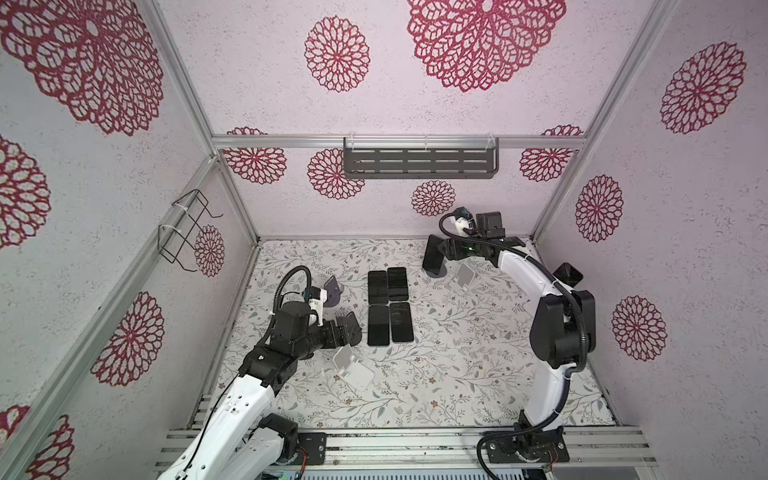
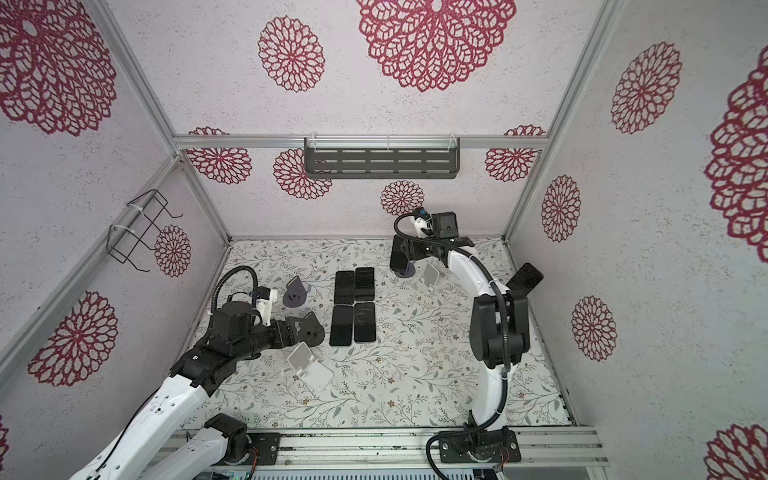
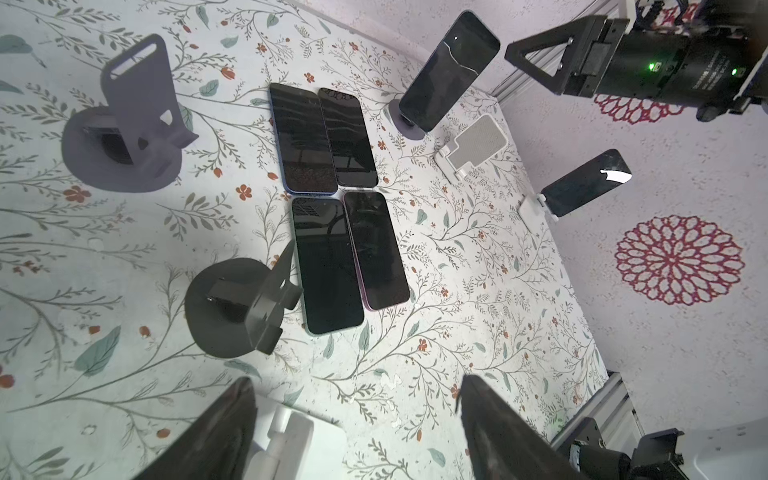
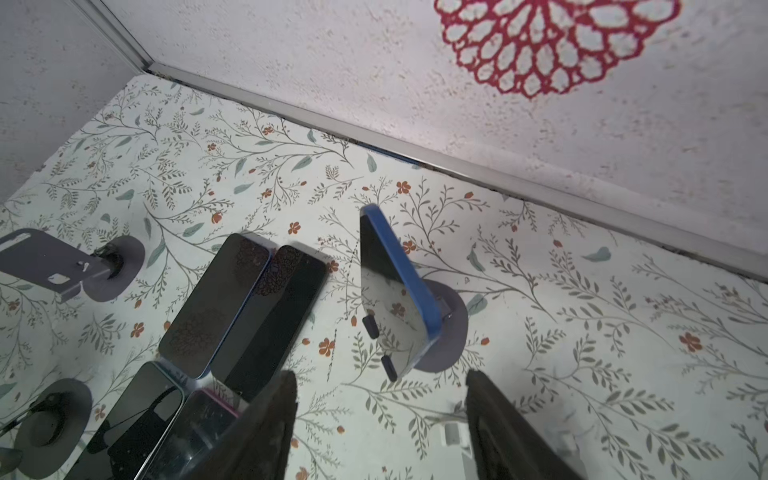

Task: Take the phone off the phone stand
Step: 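Reach the right gripper to the blue-edged phone on its stand and grasp it, then lift the blue-edged phone off the stand toward the left gripper while the left gripper approaches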

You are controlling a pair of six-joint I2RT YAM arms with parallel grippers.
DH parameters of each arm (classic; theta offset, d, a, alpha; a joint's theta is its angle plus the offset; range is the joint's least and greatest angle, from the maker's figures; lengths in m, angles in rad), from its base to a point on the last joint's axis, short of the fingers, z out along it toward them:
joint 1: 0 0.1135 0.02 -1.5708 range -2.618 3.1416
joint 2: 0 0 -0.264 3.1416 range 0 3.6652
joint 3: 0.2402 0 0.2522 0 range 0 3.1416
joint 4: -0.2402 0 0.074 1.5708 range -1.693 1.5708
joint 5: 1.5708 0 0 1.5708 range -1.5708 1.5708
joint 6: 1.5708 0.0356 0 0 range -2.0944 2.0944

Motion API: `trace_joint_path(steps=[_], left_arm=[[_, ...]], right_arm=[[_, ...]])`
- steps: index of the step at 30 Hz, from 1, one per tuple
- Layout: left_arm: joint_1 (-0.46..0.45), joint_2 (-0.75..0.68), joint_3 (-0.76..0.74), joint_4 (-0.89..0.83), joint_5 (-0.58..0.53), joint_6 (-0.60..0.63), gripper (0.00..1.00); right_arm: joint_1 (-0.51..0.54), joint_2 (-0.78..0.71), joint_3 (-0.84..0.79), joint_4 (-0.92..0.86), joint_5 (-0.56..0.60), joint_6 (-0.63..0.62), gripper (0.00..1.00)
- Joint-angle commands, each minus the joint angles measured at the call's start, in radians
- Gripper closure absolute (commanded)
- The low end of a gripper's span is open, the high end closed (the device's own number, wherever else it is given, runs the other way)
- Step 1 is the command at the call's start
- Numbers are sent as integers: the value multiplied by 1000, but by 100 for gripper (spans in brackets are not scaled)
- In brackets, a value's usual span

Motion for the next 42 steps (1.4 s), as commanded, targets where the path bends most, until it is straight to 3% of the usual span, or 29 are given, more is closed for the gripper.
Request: trace_joint_path(steps=[1,14,18,28,33,42], left_arm=[[-1,-10,-19,23,9,15,19],[-1,-18,-43,28,10,6,19],[-1,-15,-40,28,12,7,19],[-1,15,-27,23,10,-5,20],[-2,34,-11,24,10,-8,20],[-2,61,42,14,2,14,20]], right_arm=[[-27,36,89,-26,-85,-33,32],[-33,192,260,-114,-253,-86,40],[-34,221,281,-119,-259,-82,49],[-39,233,297,-127,-248,-87,88],[-41,218,294,-138,-230,-112,96],[-42,104,262,-138,-267,-125,100]])
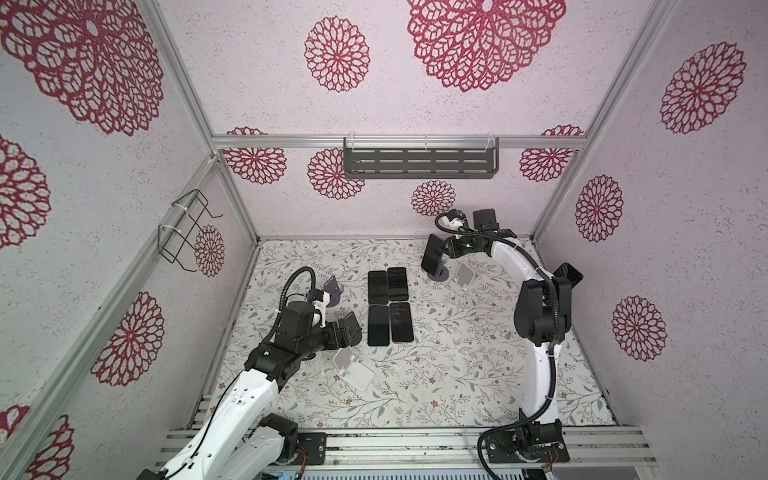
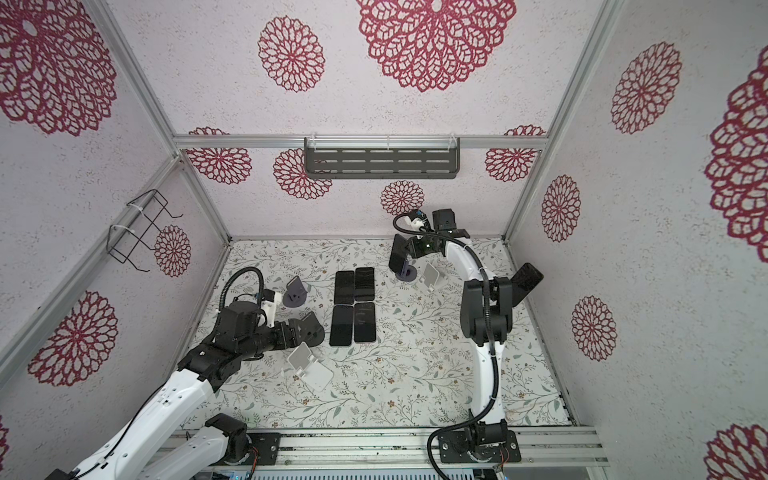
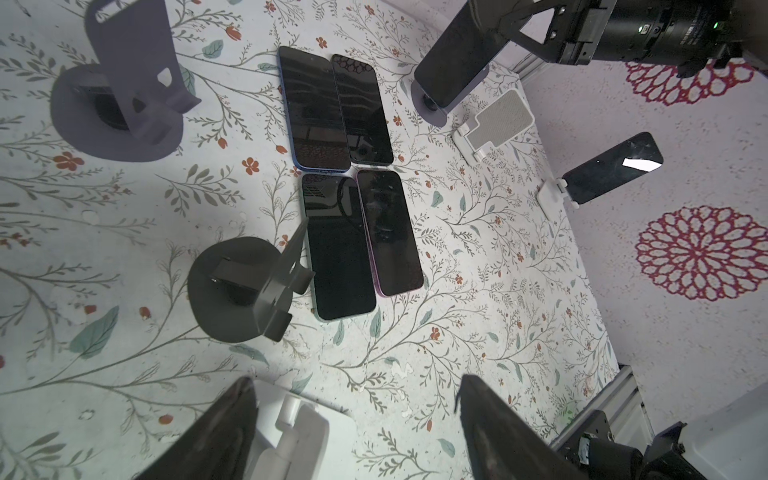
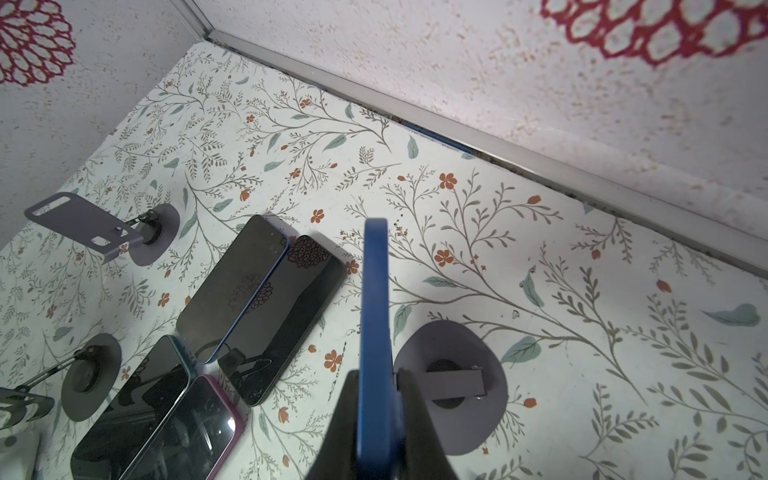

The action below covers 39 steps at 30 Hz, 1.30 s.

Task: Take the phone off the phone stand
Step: 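Lift the blue-edged phone off the stand toward the left gripper while the left gripper approaches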

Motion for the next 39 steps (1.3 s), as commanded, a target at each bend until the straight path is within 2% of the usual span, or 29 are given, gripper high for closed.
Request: trace_joint_path(steps=[1,7,11,15,20,23,30,39], left_arm=[[-2,9,48,13,-3,17,20],[-4,20,95,2,11,63,20],[-4,47,148,8,90,146,20],[-4,110,225,27,255,286,24],[-6,232,332,76,501,412,29],[-20,323,404,82,617,453,33],[-91,509,500,95,756,600,38],[-126,641,571,153,796,636,44]], right_arm=[[-6,-145,11,2,-50,-24,100],[-6,-268,-42,-31,-73,-17,100],[-4,-376,-133,-69,-161,-17,100],[0,-514,-284,-82,-303,-37,100],[20,-638,-403,-162,-408,-96,100],[41,-664,-415,-272,-460,-199,100],[76,-637,-407,-507,-541,-437,100],[139,-574,-338,-723,-601,-683,100]])
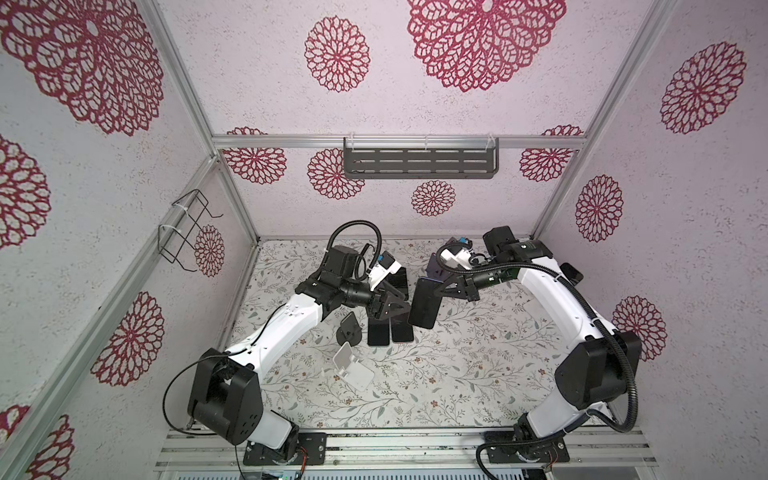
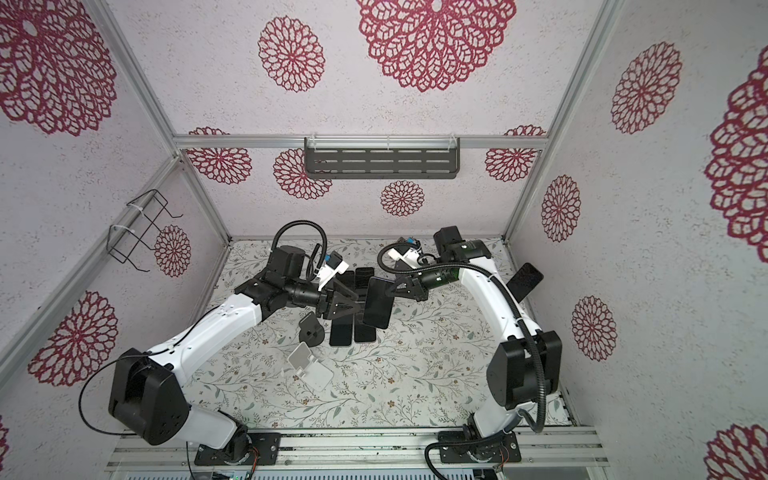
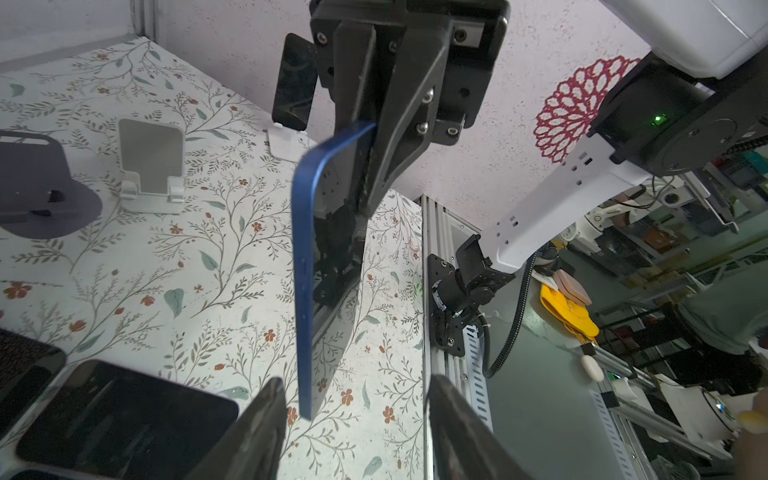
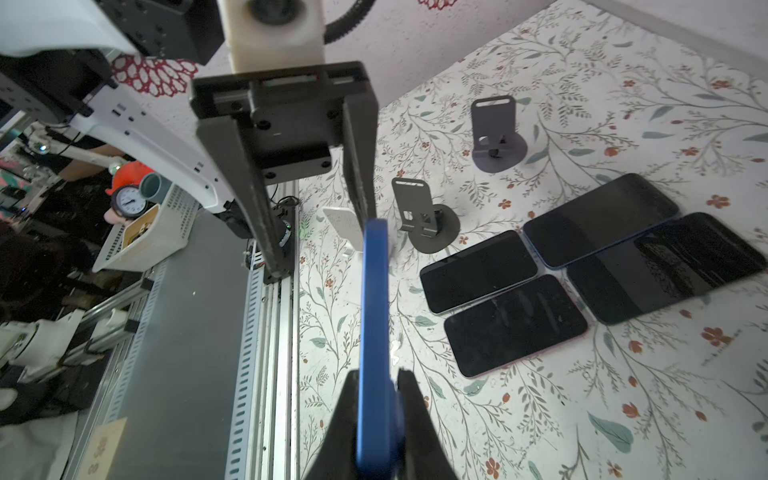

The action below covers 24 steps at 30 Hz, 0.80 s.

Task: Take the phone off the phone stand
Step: 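Lift the blue-edged phone off the stand toward the left gripper while the left gripper approaches, then close the left gripper on the blue-edged phone held by the right gripper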

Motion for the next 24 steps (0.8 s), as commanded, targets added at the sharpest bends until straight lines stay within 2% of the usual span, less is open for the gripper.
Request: trace_joint_path(steps=[1,7,11,15,17,20,23,24], left_arm=[[-14,26,40,55,58,52,45],[-44,55,48,66,90,71,57],[-56,75,56,68,97,66,73],[-61,94,65,80,119,49,98],[-61,96,60,106,124,29,100],[-61,97,51,155,120,-19,100],[-59,90,37,200,106,-67,100],[-59,86,28,219,100,-84,100]], right_arm=[[18,4,53,-123,-118,-162,100],[25,34,90,-172,-143,-209,100],[26,51,113,-236,-164,-279,100],[27,66,125,-248,-156,-283,100],[27,72,132,-256,-153,-288,100],[20,77,147,-265,-143,-288,86],[-37,68,143,-263,-142,-262,44],[-70,57,130,-245,-155,-239,37]])
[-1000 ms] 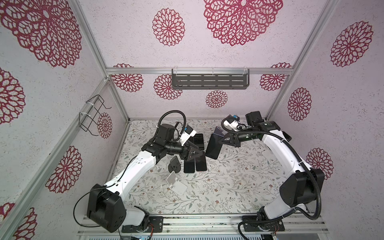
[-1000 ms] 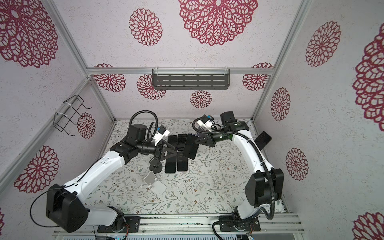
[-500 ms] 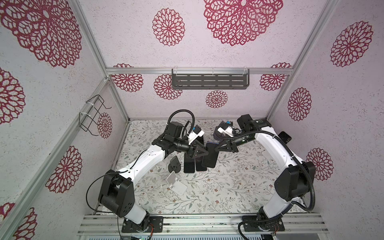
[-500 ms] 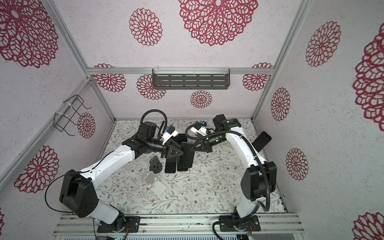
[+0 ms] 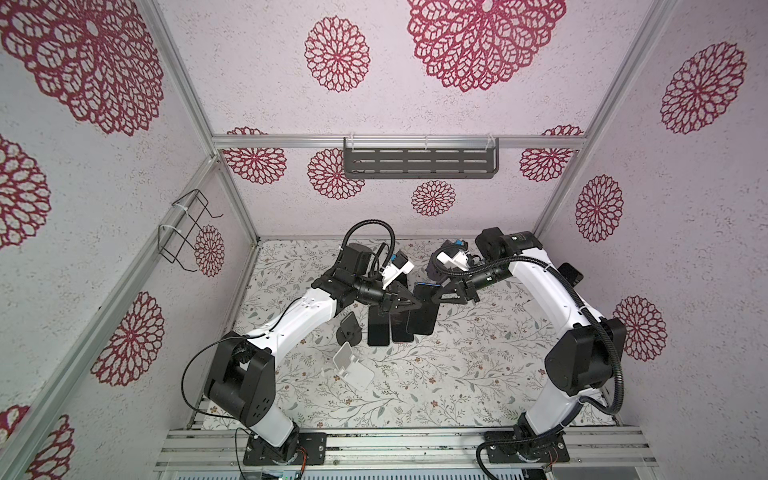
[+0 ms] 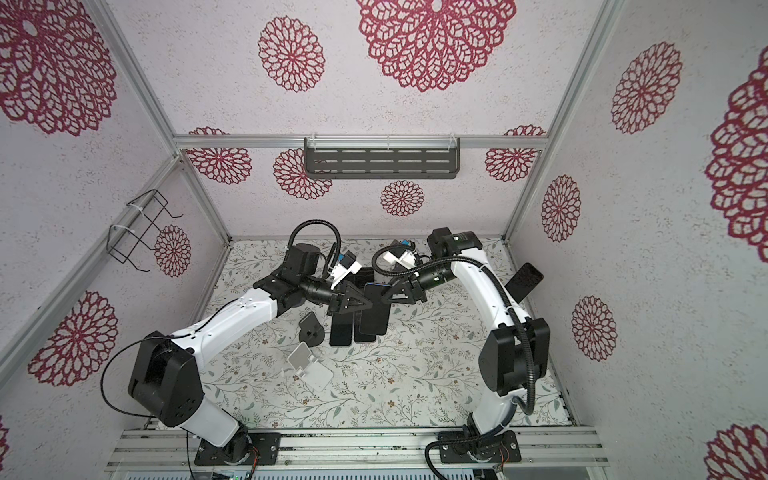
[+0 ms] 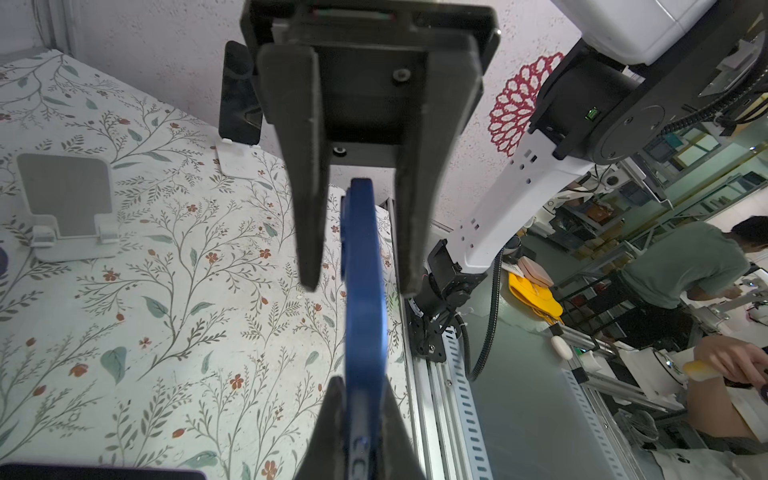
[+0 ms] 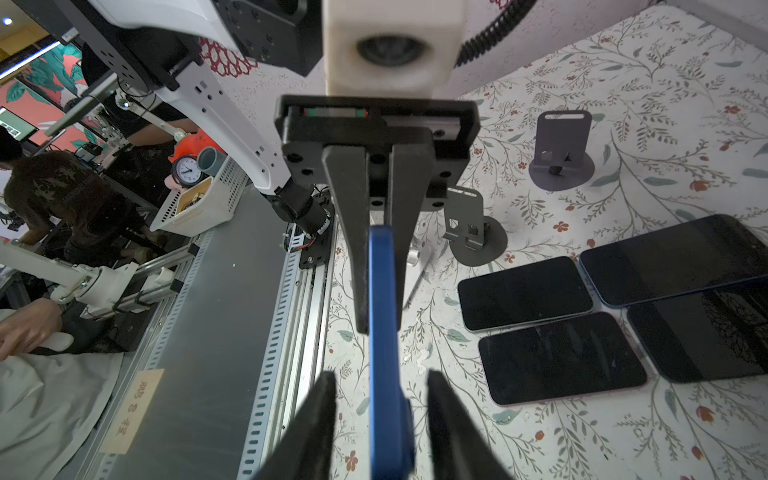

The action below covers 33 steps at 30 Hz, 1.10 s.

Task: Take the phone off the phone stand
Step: 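Close the left gripper on the blue-edged phone held by the right gripper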

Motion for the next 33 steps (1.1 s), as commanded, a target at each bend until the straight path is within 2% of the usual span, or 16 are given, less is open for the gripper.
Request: trace_joint_path(steps=[1,3,5,9,11,14,17,20,33], left_arm=[[-5,-15,-23,122,5,-62,100],[-4,-27,-59,202,-9,-116,100],[-3,-40,-105,338,-33,-219,100],[2,-35,-170,574,-84,-433,100],[3,-19,-183,656,-76,-517,100],[0,-4,-216,833,-49,-652,100],[1,10,-223,921,-32,-723,100],[-3,12,-220,889,-29,-691,100],[-9,33,-199,871,-48,-682,100]], right_arm=[[-104,-47,-15,47,-65,81,31],[-152,-107,-115,255,-29,305,24],[-167,-188,-252,502,23,516,23],[-167,-290,-419,663,-39,605,26],[-161,-340,-530,823,-34,734,28],[-156,-386,-652,985,-43,834,29],[-154,-387,-703,1084,-76,886,31],[-135,-381,-699,1126,-105,916,37],[-74,-351,-661,1185,-149,956,39]])
